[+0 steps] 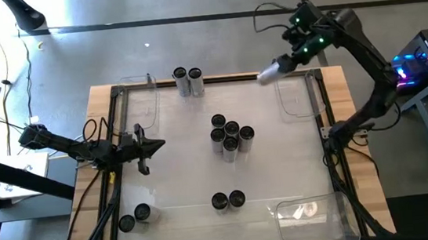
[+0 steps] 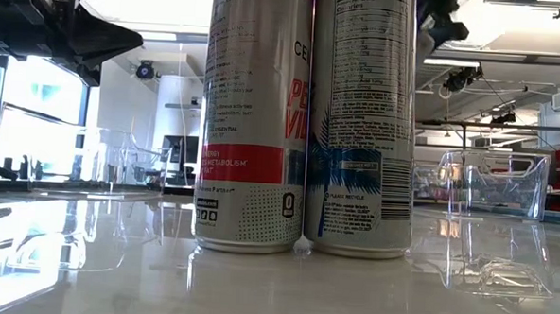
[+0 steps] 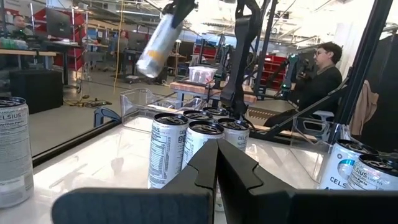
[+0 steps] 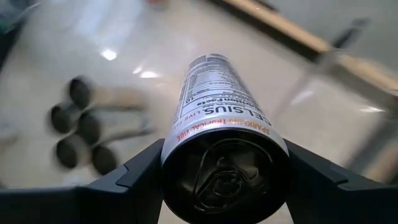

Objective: Sort soda cans
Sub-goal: Put the yellow soda can into the top right transparent bin

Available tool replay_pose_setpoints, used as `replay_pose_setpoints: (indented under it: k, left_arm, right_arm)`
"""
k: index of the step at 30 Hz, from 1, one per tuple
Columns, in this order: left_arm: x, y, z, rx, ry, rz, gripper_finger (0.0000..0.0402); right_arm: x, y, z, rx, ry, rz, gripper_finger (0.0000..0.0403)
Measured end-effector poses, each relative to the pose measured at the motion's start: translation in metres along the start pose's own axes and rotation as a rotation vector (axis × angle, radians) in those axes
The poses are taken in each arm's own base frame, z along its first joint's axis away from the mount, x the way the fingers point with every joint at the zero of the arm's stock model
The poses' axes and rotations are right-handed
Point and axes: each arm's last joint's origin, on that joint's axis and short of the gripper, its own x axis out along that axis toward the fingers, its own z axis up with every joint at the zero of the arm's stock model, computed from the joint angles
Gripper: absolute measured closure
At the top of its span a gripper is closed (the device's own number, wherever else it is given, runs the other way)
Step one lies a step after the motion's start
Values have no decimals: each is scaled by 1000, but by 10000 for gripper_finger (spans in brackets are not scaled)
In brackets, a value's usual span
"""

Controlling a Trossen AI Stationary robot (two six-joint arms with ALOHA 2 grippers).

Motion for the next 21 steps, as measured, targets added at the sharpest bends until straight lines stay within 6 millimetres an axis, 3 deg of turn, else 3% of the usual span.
replay_pose_setpoints:
  k: [5, 9, 11, 18, 21]
  left_arm:
    - [0, 0, 0, 0, 0, 0, 401]
    - [0, 0, 0, 1, 0, 0, 401]
    - [0, 0, 0, 1, 0, 0, 401]
    - [0, 0, 0, 1, 1, -1, 401]
    - [0, 0, 0, 1, 0, 0, 401]
  right_arm:
    - [-2, 25, -11, -125, 28, 118, 161]
    - [1, 34, -14, -192, 26, 69, 161]
    - [2, 39, -16, -204, 26, 48, 161]
    - [-3, 72, -38, -203, 112, 251, 161]
    - [-8, 79, -50, -184, 87, 190, 161]
